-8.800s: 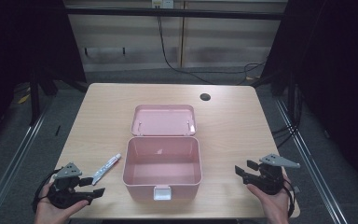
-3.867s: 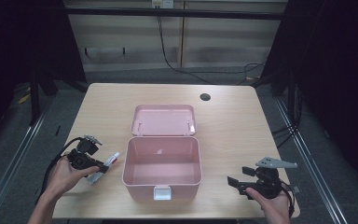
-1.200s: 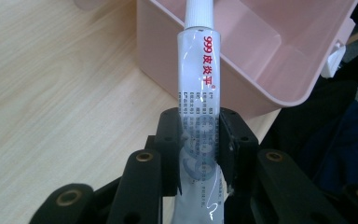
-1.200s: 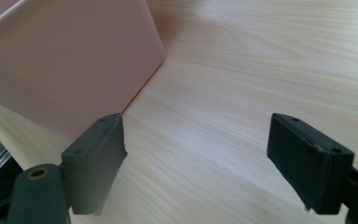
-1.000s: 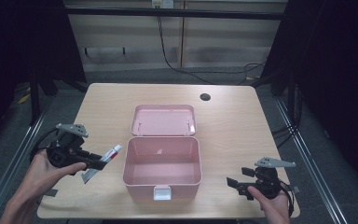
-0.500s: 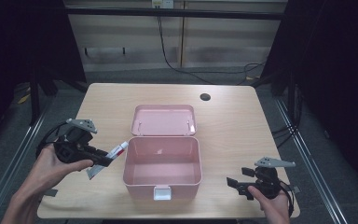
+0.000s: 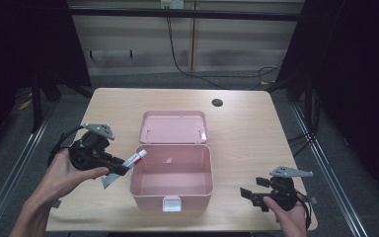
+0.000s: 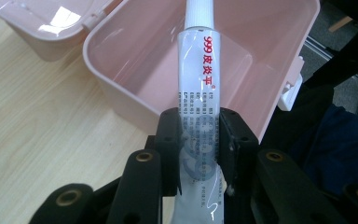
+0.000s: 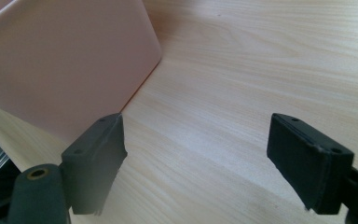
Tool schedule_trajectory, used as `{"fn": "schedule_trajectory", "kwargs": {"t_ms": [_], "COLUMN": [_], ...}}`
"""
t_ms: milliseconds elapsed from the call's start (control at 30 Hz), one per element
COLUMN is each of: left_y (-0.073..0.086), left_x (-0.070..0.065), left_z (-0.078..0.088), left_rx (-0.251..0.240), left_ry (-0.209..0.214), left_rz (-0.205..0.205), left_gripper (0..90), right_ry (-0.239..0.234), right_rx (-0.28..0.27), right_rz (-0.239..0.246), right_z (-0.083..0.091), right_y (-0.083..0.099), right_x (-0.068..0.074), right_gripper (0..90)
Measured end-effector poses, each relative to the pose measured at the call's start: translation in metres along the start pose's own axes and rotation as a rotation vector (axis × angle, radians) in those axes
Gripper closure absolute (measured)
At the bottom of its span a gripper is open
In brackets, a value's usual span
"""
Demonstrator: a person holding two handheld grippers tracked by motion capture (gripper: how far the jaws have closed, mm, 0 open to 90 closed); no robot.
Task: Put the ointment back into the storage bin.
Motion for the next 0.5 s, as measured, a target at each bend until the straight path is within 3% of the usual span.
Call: {"fn": "schedule_trajectory", "kwargs": {"t_ms": [200, 233, 400, 500], "left_y": [-0.009, -0.01, -0.018, -0.021], "left_x": [-0.007, -0.006, -0.01, -0.012], "left_z": [-0.008, -0.008, -0.013, -0.015], "left_rx": [0.004, 0.021, 0.036, 0.032], "left_ry": [0.011, 0.013, 0.014, 0.012], "left_rz": [-0.01, -0.034, -0.051, -0.047], "left_gripper": [71.2, 71.2, 71.2, 71.2], "right_ry": [0.0, -0.001, -0.001, -0.002], "right_rx": [0.001, 0.0, 0.001, 0.001], "right_rz": [-0.001, 0.0, -0.001, 0.001], "right_z": [0.0, 0.0, 0.0, 0.0], "right_y": [0.0, 0.0, 0.0, 0.0], "right_x": [0.0, 0.0, 0.0, 0.0], "right_gripper": [19.2, 19.2, 19.2, 19.2]}}
Point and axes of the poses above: each handheld gripper's, and its own axes: z roughly backward along the jaws, y roughly out of its underside, x roughly to its left, the point moved 4 cm from there along -z, roughly forward along the jaws, and after that the axes turned 3 degrees about -x, right-handed, at the moved point
